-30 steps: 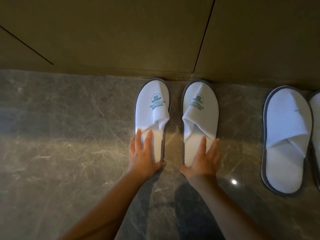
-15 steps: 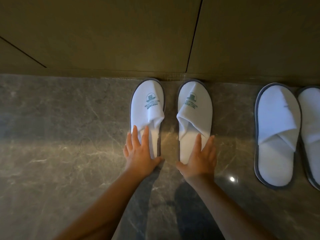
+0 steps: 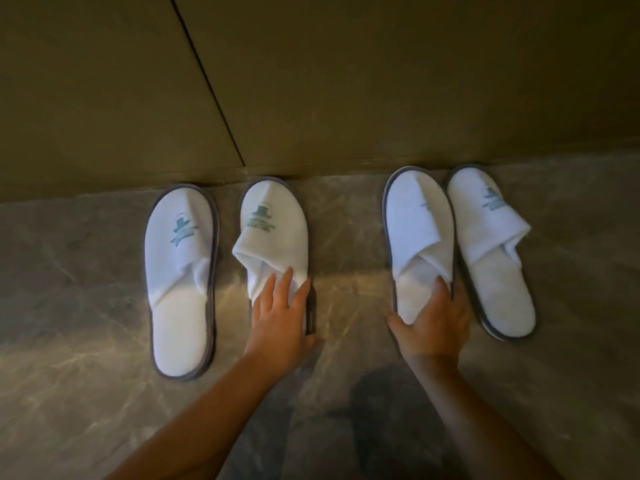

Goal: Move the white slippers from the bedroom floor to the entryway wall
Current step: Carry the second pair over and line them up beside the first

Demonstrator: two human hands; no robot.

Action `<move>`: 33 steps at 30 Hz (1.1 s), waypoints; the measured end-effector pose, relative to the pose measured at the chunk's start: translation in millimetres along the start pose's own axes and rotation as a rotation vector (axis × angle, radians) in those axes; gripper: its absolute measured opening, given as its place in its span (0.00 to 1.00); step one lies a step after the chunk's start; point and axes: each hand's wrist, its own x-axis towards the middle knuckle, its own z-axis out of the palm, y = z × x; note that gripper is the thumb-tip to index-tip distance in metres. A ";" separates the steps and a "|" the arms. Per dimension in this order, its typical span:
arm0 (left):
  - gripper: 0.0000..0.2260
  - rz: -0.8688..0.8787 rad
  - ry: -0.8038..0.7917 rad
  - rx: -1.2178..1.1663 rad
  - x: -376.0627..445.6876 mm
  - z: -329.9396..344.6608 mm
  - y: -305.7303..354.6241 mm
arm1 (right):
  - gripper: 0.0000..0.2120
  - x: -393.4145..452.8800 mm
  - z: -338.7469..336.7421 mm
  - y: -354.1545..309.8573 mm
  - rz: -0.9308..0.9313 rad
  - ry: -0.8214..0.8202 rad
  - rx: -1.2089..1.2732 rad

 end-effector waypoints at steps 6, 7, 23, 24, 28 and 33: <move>0.39 -0.026 -0.069 0.059 0.7 3.2 -1.2 | 0.50 10.0 8.8 17.1 0.021 -0.088 0.025; 0.39 -0.026 -0.072 0.055 0.5 2.0 -0.7 | 0.50 11.5 9.8 17.7 0.016 -0.092 0.022; 0.30 0.156 -0.078 -0.261 46.3 5.5 160.3 | 0.47 44.1 -72.6 119.6 0.182 0.205 0.209; 0.30 0.143 -0.115 -0.288 50.2 11.0 173.6 | 0.47 46.8 -76.5 131.3 0.231 0.188 0.189; 0.30 0.053 -0.154 -0.351 65.0 28.4 213.9 | 0.47 46.8 -77.6 166.9 0.378 0.107 0.169; 0.34 -0.091 -0.031 -0.506 83.2 43.6 246.8 | 0.47 41.2 -66.4 190.3 0.469 0.064 0.279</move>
